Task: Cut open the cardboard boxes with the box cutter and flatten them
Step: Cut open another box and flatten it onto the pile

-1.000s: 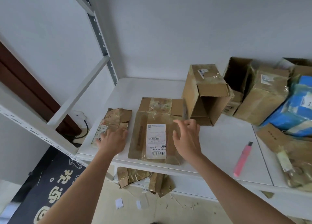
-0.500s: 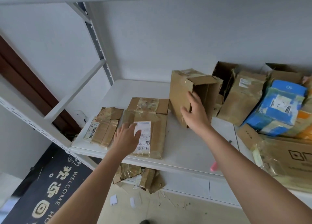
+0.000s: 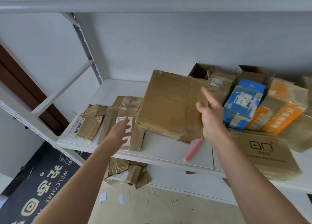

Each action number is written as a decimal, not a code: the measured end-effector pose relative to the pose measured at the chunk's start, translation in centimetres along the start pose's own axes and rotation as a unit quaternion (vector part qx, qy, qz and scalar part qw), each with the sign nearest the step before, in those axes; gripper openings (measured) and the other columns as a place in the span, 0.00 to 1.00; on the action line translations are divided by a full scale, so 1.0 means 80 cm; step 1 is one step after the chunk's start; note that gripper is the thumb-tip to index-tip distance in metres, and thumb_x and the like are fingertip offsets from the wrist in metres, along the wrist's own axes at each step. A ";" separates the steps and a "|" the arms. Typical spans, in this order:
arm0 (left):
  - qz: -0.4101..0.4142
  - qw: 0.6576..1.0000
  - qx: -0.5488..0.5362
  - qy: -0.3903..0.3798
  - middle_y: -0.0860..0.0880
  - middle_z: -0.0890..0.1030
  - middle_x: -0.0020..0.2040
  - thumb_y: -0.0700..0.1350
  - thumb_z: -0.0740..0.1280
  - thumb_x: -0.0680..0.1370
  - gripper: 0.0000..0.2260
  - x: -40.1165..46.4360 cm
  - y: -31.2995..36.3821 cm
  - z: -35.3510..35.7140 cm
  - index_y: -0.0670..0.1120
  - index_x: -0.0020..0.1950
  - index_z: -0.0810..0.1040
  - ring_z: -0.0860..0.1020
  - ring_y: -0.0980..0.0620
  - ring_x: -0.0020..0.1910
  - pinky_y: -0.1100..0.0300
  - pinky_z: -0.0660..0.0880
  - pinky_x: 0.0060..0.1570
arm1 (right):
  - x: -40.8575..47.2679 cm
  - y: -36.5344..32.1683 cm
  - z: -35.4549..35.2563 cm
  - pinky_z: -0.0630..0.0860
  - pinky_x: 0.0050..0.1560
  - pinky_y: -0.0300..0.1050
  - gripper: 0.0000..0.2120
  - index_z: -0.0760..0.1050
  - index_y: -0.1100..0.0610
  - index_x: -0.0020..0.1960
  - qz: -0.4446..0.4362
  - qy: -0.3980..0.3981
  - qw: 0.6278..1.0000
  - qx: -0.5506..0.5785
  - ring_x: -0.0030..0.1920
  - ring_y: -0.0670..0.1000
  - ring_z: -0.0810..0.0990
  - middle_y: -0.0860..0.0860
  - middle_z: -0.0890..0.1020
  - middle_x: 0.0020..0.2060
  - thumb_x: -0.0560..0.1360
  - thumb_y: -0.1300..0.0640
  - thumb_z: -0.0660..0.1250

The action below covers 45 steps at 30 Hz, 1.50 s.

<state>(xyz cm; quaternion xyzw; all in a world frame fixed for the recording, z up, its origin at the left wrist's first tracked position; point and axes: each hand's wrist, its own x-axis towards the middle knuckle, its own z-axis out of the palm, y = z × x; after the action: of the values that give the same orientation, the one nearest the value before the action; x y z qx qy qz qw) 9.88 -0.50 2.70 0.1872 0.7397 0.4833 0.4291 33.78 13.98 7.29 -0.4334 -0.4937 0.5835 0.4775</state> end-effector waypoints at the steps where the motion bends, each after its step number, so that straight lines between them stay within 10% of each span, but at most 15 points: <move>1: -0.024 0.997 -0.073 -0.019 0.49 0.78 0.61 0.60 0.56 0.82 0.22 -0.004 0.005 -0.003 0.47 0.68 0.73 0.77 0.45 0.60 0.48 0.72 0.60 | -0.002 0.008 -0.005 0.70 0.70 0.55 0.26 0.74 0.40 0.68 0.068 -0.015 0.997 0.041 0.68 0.51 0.74 0.44 0.71 0.72 0.79 0.67 0.62; 6: -0.047 0.977 -0.167 -0.124 0.47 0.86 0.49 0.64 0.60 0.79 0.21 -0.031 0.031 -0.008 0.51 0.56 0.82 0.85 0.47 0.46 0.54 0.81 0.37 | -0.031 0.080 -0.003 0.79 0.53 0.56 0.23 0.73 0.41 0.69 0.243 -0.101 0.964 0.041 0.57 0.51 0.77 0.43 0.75 0.62 0.82 0.65 0.59; 14: 0.016 0.990 -0.041 -0.133 0.50 0.78 0.63 0.44 0.71 0.77 0.30 -0.041 0.020 0.039 0.54 0.75 0.61 0.81 0.51 0.54 0.57 0.82 0.43 | -0.039 0.165 -0.003 0.65 0.72 0.49 0.26 0.72 0.59 0.71 0.038 -0.157 0.909 -0.384 0.68 0.57 0.72 0.57 0.75 0.66 0.74 0.72 0.65; 19: 0.022 0.991 -0.035 -0.127 0.51 0.72 0.69 0.46 0.70 0.78 0.33 -0.031 0.020 0.069 0.54 0.78 0.57 0.77 0.47 0.62 0.44 0.77 0.60 | -0.022 0.179 -0.036 0.74 0.58 0.51 0.32 0.68 0.49 0.73 0.020 -0.083 0.754 -0.651 0.69 0.60 0.65 0.60 0.66 0.68 0.73 0.66 0.69; 22: 0.021 0.992 -0.035 -0.123 0.50 0.73 0.67 0.47 0.70 0.78 0.32 -0.028 0.018 0.077 0.55 0.78 0.58 0.77 0.46 0.62 0.43 0.77 0.60 | -0.017 0.189 -0.058 0.74 0.59 0.50 0.14 0.76 0.52 0.61 -0.026 -0.136 0.639 -0.756 0.69 0.58 0.68 0.59 0.70 0.66 0.76 0.59 0.68; 25: 0.017 0.991 -0.048 -0.121 0.50 0.73 0.67 0.46 0.70 0.78 0.33 -0.027 0.019 0.080 0.55 0.78 0.57 0.78 0.47 0.61 0.44 0.78 0.59 | -0.008 0.192 -0.065 0.73 0.50 0.46 0.08 0.76 0.53 0.54 -0.079 -0.150 0.608 -0.776 0.59 0.54 0.74 0.52 0.77 0.53 0.78 0.61 0.63; 27: 0.013 0.991 -0.059 -0.117 0.51 0.74 0.65 0.45 0.69 0.79 0.32 -0.025 0.018 0.082 0.55 0.78 0.57 0.79 0.48 0.59 0.45 0.79 0.58 | -0.001 0.186 -0.064 0.72 0.42 0.46 0.09 0.74 0.53 0.54 -0.090 -0.122 0.629 -0.763 0.53 0.53 0.76 0.51 0.77 0.50 0.78 0.62 0.59; 32: 0.023 0.992 -0.067 -0.101 0.57 0.76 0.55 0.43 0.67 0.80 0.26 -0.025 0.015 0.101 0.57 0.73 0.60 0.80 0.55 0.53 0.56 0.81 0.49 | 0.015 0.122 -0.045 0.73 0.35 0.46 0.03 0.70 0.56 0.48 -0.112 0.009 0.887 -0.448 0.40 0.51 0.76 0.51 0.78 0.42 0.77 0.61 0.64; 34: 0.027 0.993 -0.074 -0.093 0.60 0.77 0.53 0.43 0.66 0.81 0.23 -0.026 0.014 0.115 0.58 0.71 0.61 0.80 0.59 0.50 0.59 0.80 0.47 | 0.023 0.083 -0.034 0.74 0.33 0.40 0.05 0.71 0.55 0.49 -0.147 0.018 0.937 -0.316 0.38 0.46 0.78 0.49 0.79 0.40 0.78 0.62 0.66; 40: 0.026 0.995 -0.089 -0.042 0.48 0.72 0.68 0.45 0.67 0.80 0.29 -0.032 0.022 0.168 0.56 0.76 0.56 0.76 0.47 0.63 0.45 0.75 0.63 | 0.039 0.020 -0.017 0.82 0.49 0.44 0.07 0.79 0.55 0.54 -0.097 -0.104 0.987 -0.079 0.46 0.49 0.83 0.52 0.84 0.46 0.80 0.62 0.64; 45: 0.032 0.997 -0.076 0.008 0.47 0.68 0.71 0.46 0.68 0.79 0.33 -0.037 0.028 0.200 0.55 0.78 0.54 0.72 0.45 0.67 0.43 0.73 0.65 | 0.037 0.030 -0.016 0.80 0.43 0.37 0.04 0.78 0.55 0.53 -0.074 -0.168 0.978 -0.101 0.45 0.44 0.84 0.49 0.84 0.43 0.80 0.58 0.66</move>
<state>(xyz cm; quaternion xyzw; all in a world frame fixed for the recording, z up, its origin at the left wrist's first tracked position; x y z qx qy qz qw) 24.31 7.33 3.38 0.1736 0.6977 0.5531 0.4208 34.18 16.98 4.65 -0.3378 -0.6535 0.5584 0.3834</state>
